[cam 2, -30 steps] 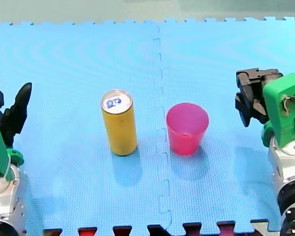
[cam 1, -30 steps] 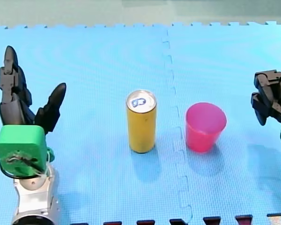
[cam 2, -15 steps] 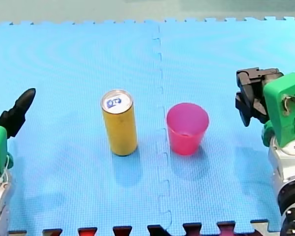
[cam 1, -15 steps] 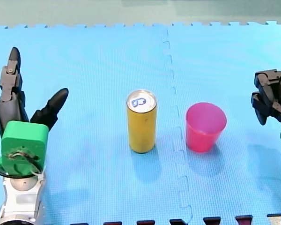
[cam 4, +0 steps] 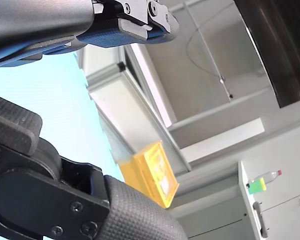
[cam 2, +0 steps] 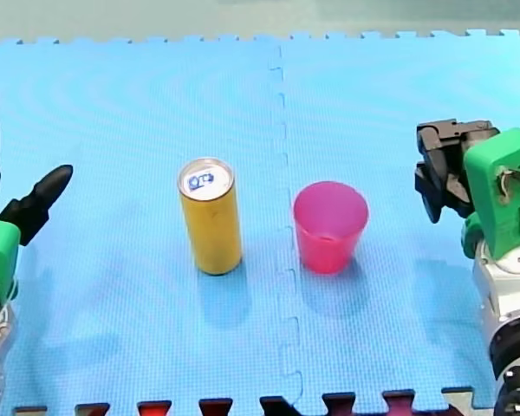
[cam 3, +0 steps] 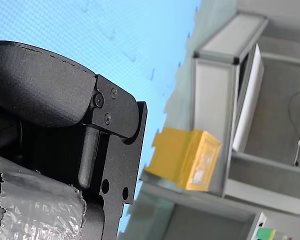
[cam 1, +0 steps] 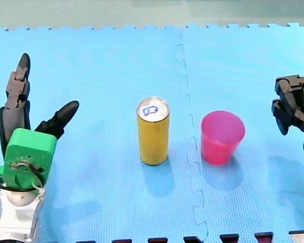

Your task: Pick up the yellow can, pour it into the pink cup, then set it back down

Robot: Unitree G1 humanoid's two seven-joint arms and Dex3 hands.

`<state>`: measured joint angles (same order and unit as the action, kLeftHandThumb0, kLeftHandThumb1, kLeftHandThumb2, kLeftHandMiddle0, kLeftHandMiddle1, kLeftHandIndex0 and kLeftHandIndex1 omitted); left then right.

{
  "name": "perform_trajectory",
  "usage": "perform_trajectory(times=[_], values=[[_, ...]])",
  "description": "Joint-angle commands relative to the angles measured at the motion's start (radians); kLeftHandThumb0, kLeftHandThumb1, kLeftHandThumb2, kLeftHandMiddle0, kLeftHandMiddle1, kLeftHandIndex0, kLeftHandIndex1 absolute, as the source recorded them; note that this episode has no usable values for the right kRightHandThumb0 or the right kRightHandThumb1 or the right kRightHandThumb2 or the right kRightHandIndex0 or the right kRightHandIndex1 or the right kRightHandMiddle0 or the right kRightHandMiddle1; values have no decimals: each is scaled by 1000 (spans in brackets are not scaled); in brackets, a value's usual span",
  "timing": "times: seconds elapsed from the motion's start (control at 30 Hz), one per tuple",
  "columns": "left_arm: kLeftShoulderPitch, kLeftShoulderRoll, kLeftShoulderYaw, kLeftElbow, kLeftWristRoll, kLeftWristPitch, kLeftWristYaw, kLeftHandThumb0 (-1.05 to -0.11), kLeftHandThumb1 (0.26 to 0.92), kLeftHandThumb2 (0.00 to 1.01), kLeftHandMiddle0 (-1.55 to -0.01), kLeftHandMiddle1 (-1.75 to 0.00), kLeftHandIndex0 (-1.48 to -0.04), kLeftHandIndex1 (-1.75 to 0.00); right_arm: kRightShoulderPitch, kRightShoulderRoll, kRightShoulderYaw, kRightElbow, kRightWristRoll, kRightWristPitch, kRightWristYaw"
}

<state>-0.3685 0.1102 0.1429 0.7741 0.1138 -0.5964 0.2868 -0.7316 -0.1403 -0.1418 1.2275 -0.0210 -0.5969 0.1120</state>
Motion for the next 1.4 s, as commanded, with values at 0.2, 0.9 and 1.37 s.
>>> perform_trajectory(times=[0.2,0.9,1.37], values=[[-6,-9,6,-10,-31,1,-4,-930,915,161,-229,-22,-253,-2,1,-9,-1,-1,3,-5,1],[29,3,-48,-84,58,26,33,-751,921,294,-268,-12,-246,0,3,-10,3,-7,0,-4,-1],[36,54,-104,-57,163,56,60,-1048,806,13,-49,0,-104,0,0,-12,4,-5,2,0,1]])
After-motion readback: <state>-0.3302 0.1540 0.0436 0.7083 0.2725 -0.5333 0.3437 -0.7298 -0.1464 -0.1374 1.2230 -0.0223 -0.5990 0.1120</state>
